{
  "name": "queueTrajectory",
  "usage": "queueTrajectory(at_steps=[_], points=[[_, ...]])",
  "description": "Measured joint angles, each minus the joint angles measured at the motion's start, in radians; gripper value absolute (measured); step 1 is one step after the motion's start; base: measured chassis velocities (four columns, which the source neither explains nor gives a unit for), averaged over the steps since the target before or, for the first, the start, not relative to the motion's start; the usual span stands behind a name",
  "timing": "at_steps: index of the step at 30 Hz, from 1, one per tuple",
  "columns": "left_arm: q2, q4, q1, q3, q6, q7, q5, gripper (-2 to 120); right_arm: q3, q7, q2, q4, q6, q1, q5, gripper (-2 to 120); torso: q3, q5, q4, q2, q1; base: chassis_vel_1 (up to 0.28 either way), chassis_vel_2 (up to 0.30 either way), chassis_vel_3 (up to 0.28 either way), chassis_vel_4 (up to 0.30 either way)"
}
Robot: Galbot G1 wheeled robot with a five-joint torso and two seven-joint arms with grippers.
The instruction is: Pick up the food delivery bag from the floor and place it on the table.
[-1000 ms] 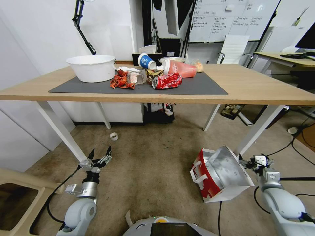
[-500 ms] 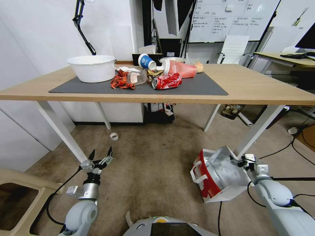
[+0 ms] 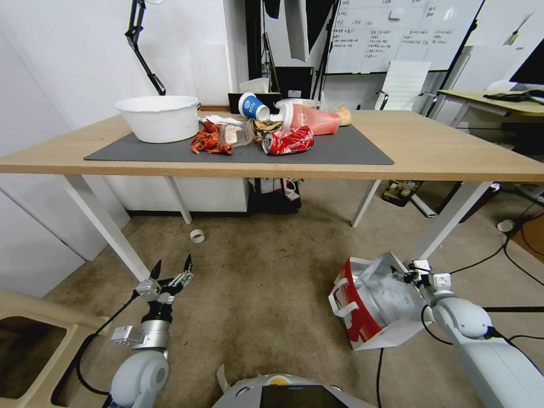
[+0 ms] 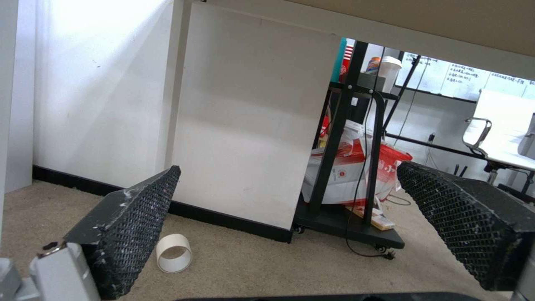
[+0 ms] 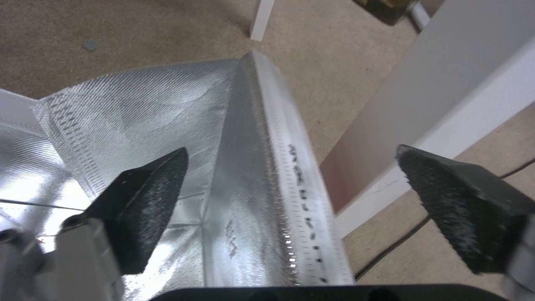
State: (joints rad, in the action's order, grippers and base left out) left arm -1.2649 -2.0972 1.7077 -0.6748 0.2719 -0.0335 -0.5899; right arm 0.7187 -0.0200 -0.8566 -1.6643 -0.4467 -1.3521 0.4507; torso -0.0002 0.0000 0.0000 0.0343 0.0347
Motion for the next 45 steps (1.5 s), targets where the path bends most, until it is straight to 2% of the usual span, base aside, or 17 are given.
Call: queueTrajectory(at_steps=[2, 3, 7, 8, 11, 15, 18, 19, 24, 37, 45], points=[[-0.001, 0.010, -0.005, 0.002, 0.000, -0.003, 0.002, 100, -0.007, 0.000, -0.001, 0.012, -0.004, 0.006, 0.000, 78, 0.000, 0.0000, 0.0000, 0.000, 0.000, 0.000, 0.000, 0.000, 0.000], [-0.001, 0.010, -0.005, 0.002, 0.000, -0.003, 0.002, 100, -0.007, 0.000, -0.001, 0.012, -0.004, 0.006, 0.000, 78, 0.000, 0.0000, 0.0000, 0.000, 0.000, 0.000, 0.000, 0.000, 0.000], [-0.005, 0.019, -0.018, 0.001, 0.000, -0.010, 0.003, 100, -0.019, -0.003, 0.002, 0.039, -0.009, 0.022, 0.002, 57, 0.000, 0.0000, -0.0002, 0.000, 0.000, 0.000, 0.000, 0.000, 0.000], [-0.005, 0.019, -0.018, 0.001, 0.000, -0.010, 0.003, 100, -0.019, -0.003, 0.002, 0.039, -0.009, 0.022, 0.002, 57, 0.000, 0.0000, -0.0002, 0.000, 0.000, 0.000, 0.000, 0.000, 0.000], [-0.006, 0.019, -0.017, 0.001, 0.000, -0.012, 0.006, 100, -0.029, -0.003, 0.004, 0.053, -0.026, 0.031, 0.020, 43, 0.000, -0.0001, -0.0001, 0.000, 0.000, 0.000, 0.000, 0.000, 0.000], [-0.006, 0.017, -0.016, 0.001, 0.000, -0.014, 0.008, 100, -0.038, -0.001, 0.002, 0.062, -0.046, 0.035, 0.034, 34, 0.000, 0.0000, 0.0000, 0.000, 0.000, 0.000, 0.000, 0.000, 0.000], [-0.005, 0.010, -0.015, 0.000, 0.000, -0.015, 0.010, 100, -0.043, 0.001, -0.003, 0.063, -0.049, 0.034, 0.037, 19, 0.000, 0.0000, 0.0000, 0.000, 0.000, 0.000, 0.000, 0.000, 0.000], [-0.005, 0.010, -0.015, 0.000, 0.000, -0.015, 0.010, 100, -0.043, 0.001, -0.003, 0.063, -0.049, 0.034, 0.037, 19, 0.000, 0.0000, 0.0000, 0.000, 0.000, 0.000, 0.000, 0.000, 0.000], [-0.005, 0.009, -0.011, -0.001, 0.000, -0.016, 0.014, 100, -0.042, 0.001, -0.004, 0.060, -0.047, 0.028, 0.037, 0, 0.000, 0.0000, -0.0001, 0.000, 0.000, 0.000, 0.000, 0.000, 0.000], [-0.003, 0.009, -0.009, -0.004, 0.003, -0.017, 0.018, 100, -0.018, -0.021, 0.014, 0.004, -0.039, -0.013, 0.091, 0, 0.000, 0.0001, -0.0001, 0.000, 0.000, 0.000, 0.000, 0.000, 0.000], [0.001, 0.025, -0.009, -0.012, 0.020, 0.015, 0.011, 100, 0.003, 0.006, 0.060, -0.160, -0.040, -0.088, 0.171, 0, 0.000, -0.0001, 0.0000, 0.000, 0.000, 0.000, 0.000, 0.000, 0.000]])
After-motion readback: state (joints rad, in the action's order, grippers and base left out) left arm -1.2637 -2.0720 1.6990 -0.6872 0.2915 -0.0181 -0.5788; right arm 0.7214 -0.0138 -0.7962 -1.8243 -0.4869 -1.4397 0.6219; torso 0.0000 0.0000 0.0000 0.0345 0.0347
